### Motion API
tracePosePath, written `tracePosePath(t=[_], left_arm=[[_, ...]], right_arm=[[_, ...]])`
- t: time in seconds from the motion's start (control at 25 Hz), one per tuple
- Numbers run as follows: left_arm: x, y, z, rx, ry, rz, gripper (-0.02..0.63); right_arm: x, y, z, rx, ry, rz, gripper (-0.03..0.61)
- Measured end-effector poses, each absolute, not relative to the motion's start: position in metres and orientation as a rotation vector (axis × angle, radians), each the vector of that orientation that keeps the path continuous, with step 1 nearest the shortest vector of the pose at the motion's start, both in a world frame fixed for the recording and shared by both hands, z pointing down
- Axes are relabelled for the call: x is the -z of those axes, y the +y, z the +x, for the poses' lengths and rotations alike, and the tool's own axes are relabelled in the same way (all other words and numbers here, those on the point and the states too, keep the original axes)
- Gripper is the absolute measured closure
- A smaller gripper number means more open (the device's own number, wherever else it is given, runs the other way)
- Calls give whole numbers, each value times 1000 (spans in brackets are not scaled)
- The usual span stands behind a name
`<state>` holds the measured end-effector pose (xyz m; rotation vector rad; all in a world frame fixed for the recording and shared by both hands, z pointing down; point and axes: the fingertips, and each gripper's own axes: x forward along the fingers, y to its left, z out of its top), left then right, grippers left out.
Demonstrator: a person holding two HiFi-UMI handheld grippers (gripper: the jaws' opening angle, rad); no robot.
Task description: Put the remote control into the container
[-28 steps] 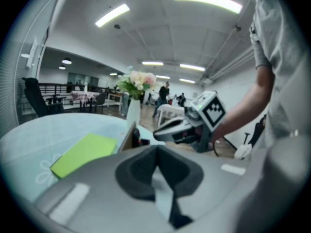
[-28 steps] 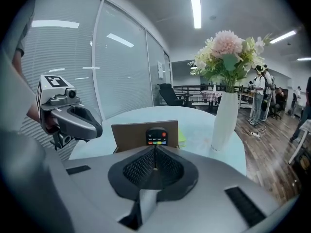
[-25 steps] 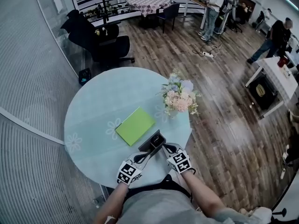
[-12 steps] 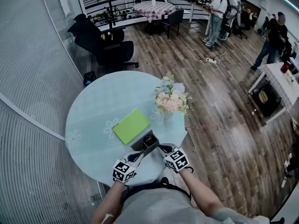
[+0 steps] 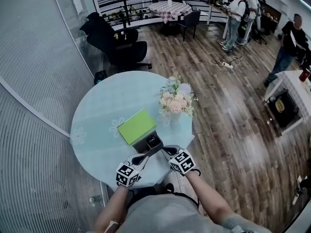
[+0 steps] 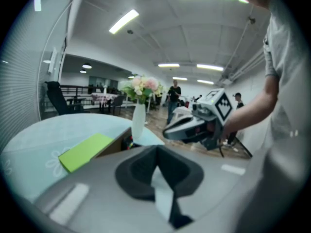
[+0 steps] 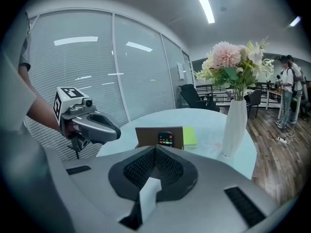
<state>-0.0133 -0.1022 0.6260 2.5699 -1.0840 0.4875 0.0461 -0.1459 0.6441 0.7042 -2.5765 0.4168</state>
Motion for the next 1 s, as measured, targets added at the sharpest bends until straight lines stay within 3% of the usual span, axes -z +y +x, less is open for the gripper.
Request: tracePosePath(t=[1.0], left_arm=[[-622, -88, 10, -518, -1146, 2572, 615]], right_arm=[[-647, -133, 59, -371, -2596, 602, 561]])
